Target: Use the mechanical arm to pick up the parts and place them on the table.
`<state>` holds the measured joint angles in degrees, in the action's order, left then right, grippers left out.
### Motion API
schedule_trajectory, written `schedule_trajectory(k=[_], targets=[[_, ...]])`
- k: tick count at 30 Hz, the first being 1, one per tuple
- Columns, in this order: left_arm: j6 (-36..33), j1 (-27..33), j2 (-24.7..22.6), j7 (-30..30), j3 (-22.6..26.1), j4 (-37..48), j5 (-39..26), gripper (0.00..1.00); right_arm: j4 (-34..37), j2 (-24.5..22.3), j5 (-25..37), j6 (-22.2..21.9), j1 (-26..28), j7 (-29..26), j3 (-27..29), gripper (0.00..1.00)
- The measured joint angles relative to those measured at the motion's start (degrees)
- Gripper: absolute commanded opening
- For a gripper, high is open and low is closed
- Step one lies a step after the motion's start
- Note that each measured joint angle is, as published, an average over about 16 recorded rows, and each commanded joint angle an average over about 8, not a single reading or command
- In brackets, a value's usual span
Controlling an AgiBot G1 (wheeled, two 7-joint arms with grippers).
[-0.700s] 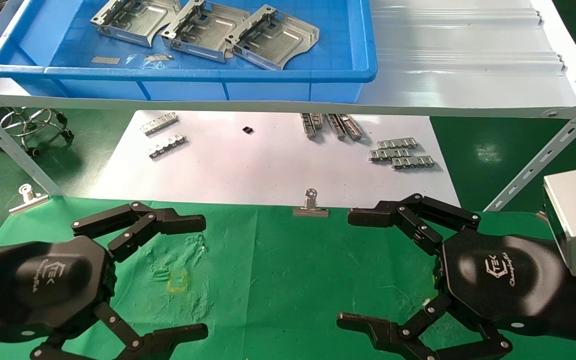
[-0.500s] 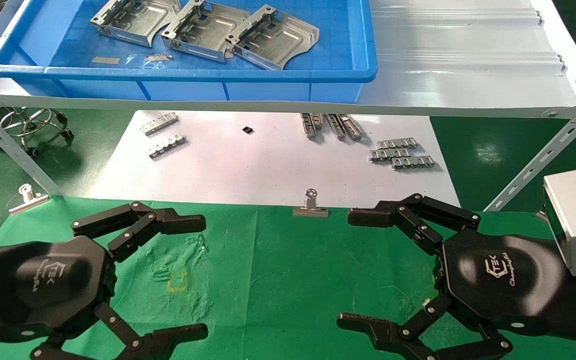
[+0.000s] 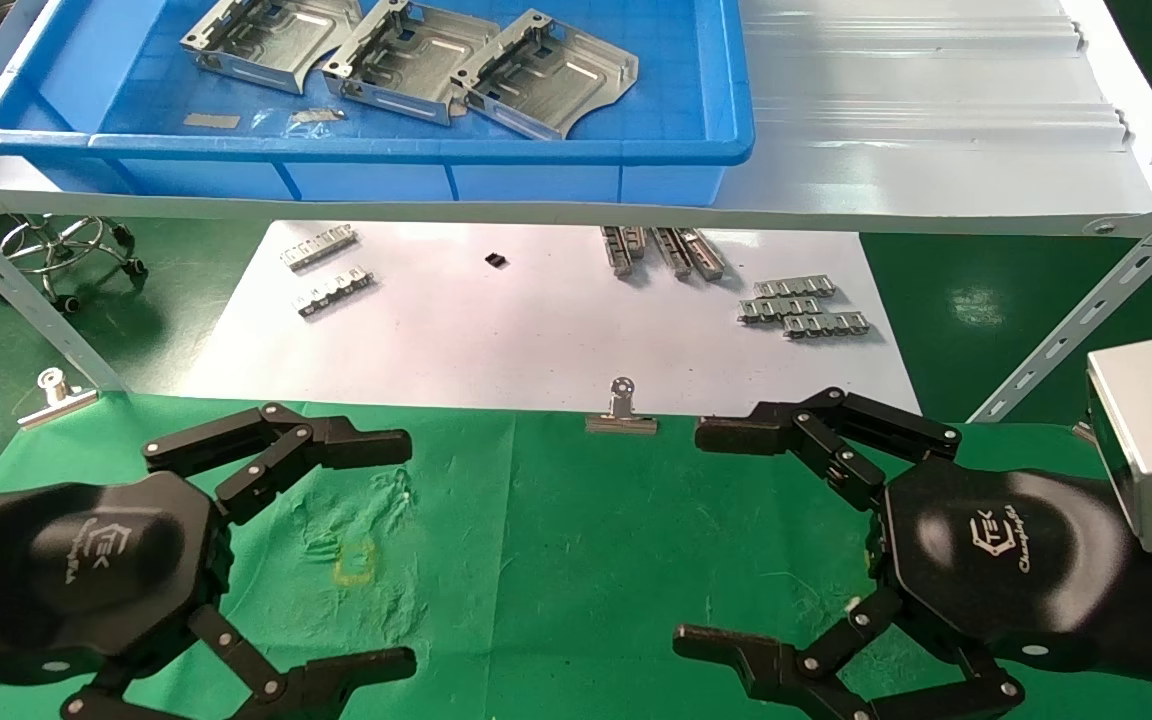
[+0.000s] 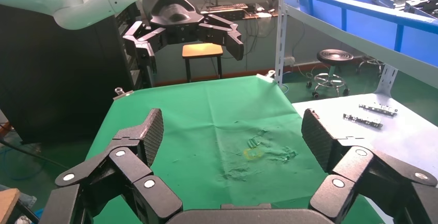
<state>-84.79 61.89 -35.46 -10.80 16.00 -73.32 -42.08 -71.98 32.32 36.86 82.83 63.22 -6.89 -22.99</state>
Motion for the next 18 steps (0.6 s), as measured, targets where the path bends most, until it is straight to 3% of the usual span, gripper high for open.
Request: schedule_trajectory(k=[9, 18], targets=[[5.78, 3.12, -3.77, -0.85, 0.55, 1.57, -2.15, 1.0, 0.0, 0.0, 0.0, 0.0, 0.0, 0.0, 0.0, 0.0], [14.54, 11.17, -10.5, -1.97, 2.28, 7.69, -7.21, 1.0, 0.01, 0.0, 0.0, 0.0, 0.0, 0.0, 0.0, 0.0]])
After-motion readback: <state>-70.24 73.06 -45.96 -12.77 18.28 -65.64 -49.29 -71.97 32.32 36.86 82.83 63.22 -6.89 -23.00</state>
